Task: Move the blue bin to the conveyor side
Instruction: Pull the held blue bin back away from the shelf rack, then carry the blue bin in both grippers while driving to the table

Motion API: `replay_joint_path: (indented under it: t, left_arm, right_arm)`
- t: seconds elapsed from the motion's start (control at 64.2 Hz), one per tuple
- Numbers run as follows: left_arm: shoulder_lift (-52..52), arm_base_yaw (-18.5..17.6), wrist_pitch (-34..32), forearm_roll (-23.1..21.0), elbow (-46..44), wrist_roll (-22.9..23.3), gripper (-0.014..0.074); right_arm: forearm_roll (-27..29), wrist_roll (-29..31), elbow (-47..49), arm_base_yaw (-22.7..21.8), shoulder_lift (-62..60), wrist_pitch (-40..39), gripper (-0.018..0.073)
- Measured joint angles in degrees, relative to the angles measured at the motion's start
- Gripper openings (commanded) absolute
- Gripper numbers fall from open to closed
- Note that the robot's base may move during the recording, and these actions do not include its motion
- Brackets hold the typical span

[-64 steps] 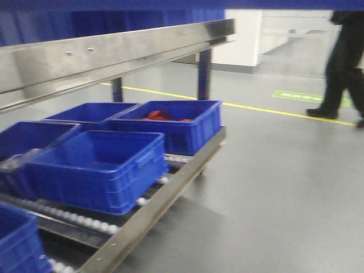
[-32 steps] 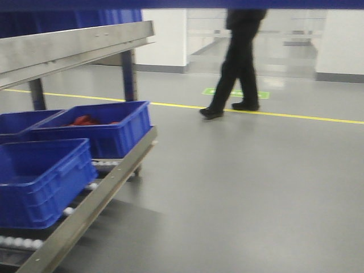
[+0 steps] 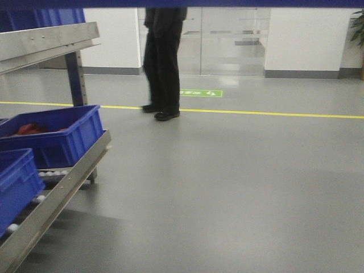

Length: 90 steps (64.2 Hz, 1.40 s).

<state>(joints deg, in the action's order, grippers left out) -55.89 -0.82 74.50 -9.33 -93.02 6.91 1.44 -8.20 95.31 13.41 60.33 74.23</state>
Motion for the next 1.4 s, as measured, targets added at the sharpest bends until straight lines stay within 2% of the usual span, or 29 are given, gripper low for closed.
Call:
replay_joint_path:
  t: [1.403]
  left_arm:
    - [0.1,0.0,0.0,0.0,0.0,0.0,-0.002]
  right_arm:
    - [0.0,0.0,0.0,0.0,0.0,0.0,-0.008]
